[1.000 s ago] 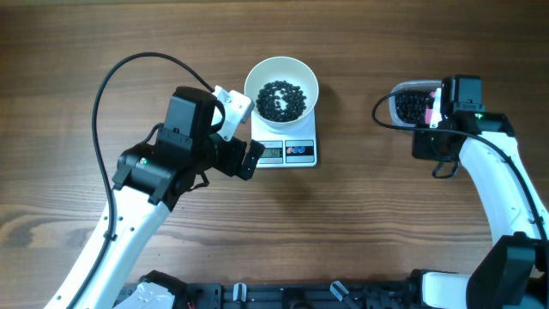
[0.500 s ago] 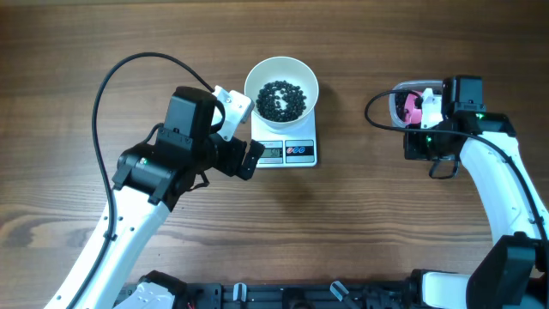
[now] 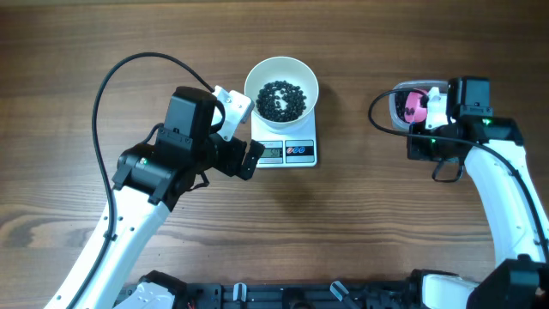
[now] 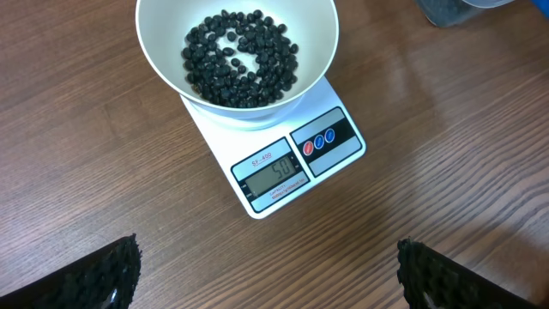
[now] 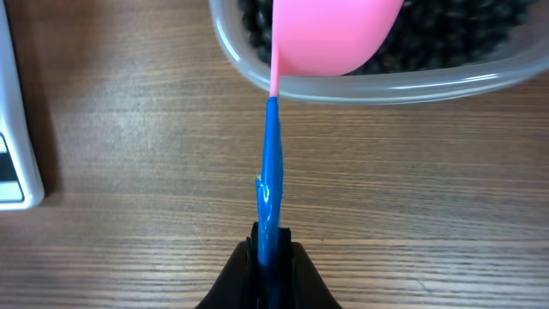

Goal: Scoop item into bowl and weigh 150g on scale

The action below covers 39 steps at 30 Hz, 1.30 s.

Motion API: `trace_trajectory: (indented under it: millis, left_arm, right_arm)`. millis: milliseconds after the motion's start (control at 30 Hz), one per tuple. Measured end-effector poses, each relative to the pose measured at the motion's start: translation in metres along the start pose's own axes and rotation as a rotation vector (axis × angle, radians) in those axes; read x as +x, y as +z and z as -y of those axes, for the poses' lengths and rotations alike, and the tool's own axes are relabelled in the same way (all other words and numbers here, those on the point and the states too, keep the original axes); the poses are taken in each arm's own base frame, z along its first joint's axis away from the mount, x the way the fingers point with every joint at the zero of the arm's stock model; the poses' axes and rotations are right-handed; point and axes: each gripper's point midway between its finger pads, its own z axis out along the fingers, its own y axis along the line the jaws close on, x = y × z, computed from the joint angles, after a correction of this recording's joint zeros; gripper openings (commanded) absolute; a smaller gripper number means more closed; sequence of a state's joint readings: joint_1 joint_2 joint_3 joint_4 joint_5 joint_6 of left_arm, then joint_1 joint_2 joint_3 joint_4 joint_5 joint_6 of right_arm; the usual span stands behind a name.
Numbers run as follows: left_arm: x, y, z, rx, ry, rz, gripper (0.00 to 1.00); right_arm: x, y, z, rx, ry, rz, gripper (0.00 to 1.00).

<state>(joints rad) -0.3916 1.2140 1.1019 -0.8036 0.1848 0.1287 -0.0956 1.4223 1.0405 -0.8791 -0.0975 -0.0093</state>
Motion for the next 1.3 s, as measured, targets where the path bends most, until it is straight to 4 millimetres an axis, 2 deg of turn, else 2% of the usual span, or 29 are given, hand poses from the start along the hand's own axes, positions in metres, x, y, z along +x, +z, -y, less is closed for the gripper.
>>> trace_trajectory:
  millis: [567,700,833,1167,1233,1300]
  left_arm:
    - [0.0,0.0,0.0,0.0,0.0,0.0,1.0]
    - [0.0,0.0,0.0,0.0,0.0,0.0,1.0]
    - [0.0,0.0,0.0,0.0,0.0,0.0,1.0]
    - [0.0,0.0,0.0,0.0,0.0,0.0,1.0]
    - [0.0,0.0,0.0,0.0,0.0,0.0,1.0]
    - [0.0,0.0,0.0,0.0,0.0,0.0,1.0]
  right_arm:
    - [-0.005,-0.003,0.004,0.023,0.032,0.026,0.05]
    - [-0.017,-0.003,0.006,0.033,0.064,0.078,0.05]
    - [-0.026,-0.004,0.007,0.035,0.084,0.114,0.09]
    - [-0.021,-0.004,0.007,0.035,0.092,0.094,0.1]
    - [-0.019,-0.004,0.007,0.036,0.093,0.083,0.04]
    - [-0.016,-0.003,0.007,0.036,0.097,0.072,0.04]
